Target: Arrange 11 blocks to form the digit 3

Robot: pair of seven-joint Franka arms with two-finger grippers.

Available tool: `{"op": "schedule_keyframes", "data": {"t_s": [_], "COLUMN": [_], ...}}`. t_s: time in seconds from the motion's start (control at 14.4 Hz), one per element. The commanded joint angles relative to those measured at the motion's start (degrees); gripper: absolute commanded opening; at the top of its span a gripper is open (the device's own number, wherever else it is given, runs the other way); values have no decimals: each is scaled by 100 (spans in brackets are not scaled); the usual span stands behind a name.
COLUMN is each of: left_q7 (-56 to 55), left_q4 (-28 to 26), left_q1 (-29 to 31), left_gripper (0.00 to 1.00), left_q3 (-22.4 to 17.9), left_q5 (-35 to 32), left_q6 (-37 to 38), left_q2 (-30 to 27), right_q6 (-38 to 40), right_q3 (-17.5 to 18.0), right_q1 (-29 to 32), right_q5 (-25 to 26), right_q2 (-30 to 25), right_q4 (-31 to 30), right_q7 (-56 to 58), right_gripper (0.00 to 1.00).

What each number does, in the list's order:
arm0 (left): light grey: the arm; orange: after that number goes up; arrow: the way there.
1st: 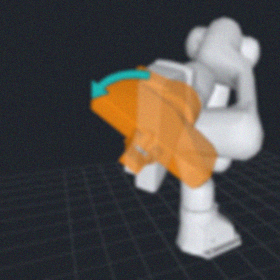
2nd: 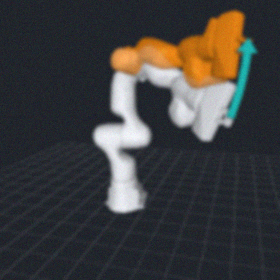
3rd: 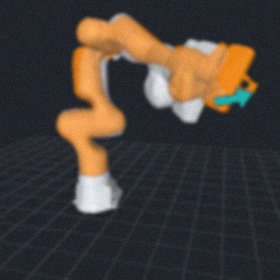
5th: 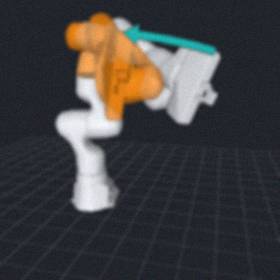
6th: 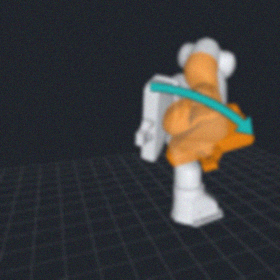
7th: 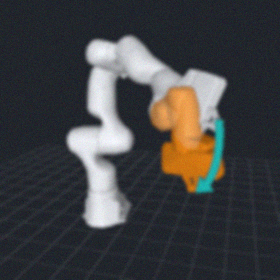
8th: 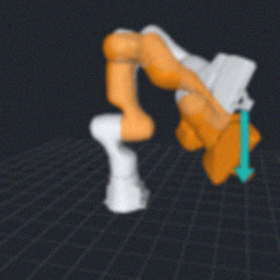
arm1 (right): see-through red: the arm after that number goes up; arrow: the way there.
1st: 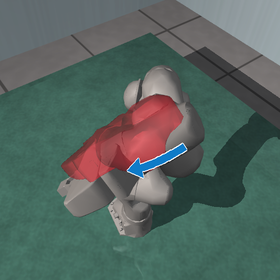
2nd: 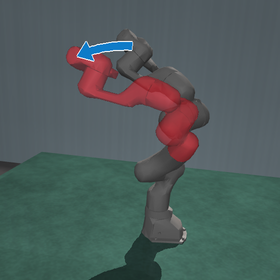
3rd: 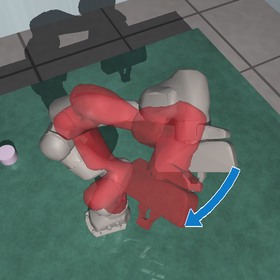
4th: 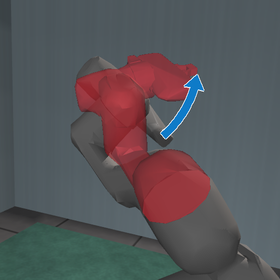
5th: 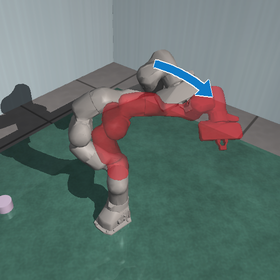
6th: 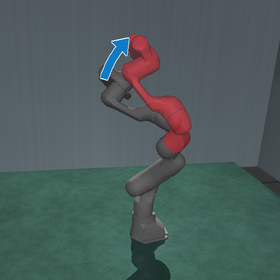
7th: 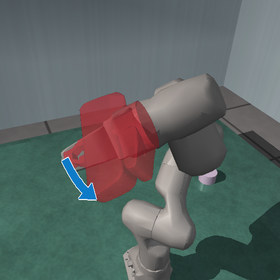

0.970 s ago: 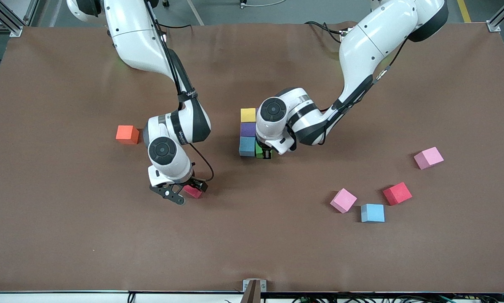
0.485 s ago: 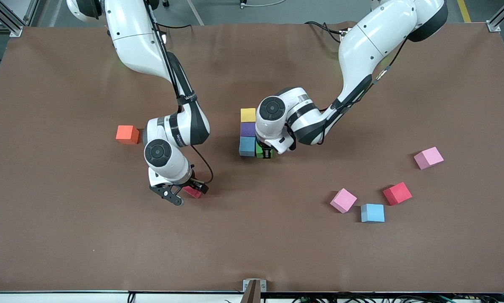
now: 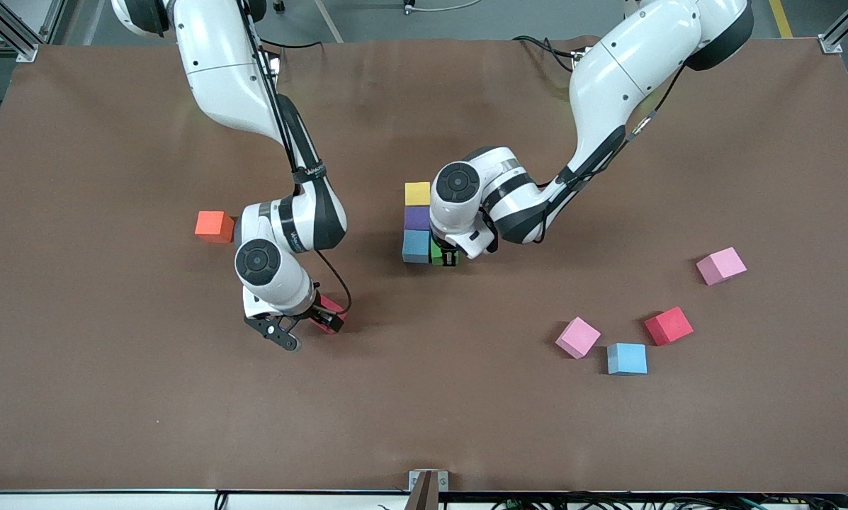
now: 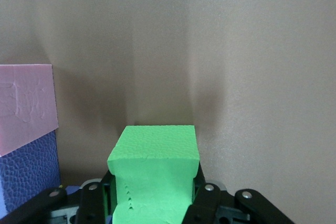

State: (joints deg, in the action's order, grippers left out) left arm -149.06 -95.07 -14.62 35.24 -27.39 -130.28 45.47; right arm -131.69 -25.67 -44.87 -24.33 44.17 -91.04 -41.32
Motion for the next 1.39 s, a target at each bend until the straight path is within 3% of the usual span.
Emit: {"op": "schedule_keyframes", "data": {"t_s": [0.0,0.21,0.55,0.62,0.83,0.9,0.97,1.04,1.11,1.32], "left_q7": [-229,-238,-238,-238,-238,-238,-229,-203,-194,-202], "left_q4": [-38,-38,-38,-47,-64,-64,-64,-64,-64,-38], "left_q1": [-68,-59,-94,-94,-85,-85,-85,-85,-94,-85], "left_gripper": [17,17,19,23,37,46,53,68,99,100], "left_q3": [-43,-43,-35,-35,-35,-35,-35,-43,-43,-43], "left_q5": [-135,-135,-135,-135,-135,-135,-135,-144,-144,-144], "left_q6": [-76,-76,-76,-76,-76,-76,-76,-68,-50,-50], "left_q2": [-21,-30,-30,-39,-56,-65,-65,-65,-65,-83], "right_q6": [-85,-94,-85,-77,-33,-24,-24,-24,-15,-32], "right_q3": [62,71,71,71,79,79,88,88,88,149], "right_q1": [31,31,-4,-13,-31,-74,-136,-197,-241,-338], "right_q5": [-107,-116,-125,-125,-116,-116,-107,-90,-81,-90], "right_q2": [-14,-14,12,12,12,4,-5,-14,-23,-23], "right_q4": [-54,-45,-54,-54,-28,-10,7,42,112,253], "right_q7": [-34,-8,-8,1,97,185,333,491,641,1159], "right_gripper": [91,75,69,59,16,7,3,2,1,1]}}
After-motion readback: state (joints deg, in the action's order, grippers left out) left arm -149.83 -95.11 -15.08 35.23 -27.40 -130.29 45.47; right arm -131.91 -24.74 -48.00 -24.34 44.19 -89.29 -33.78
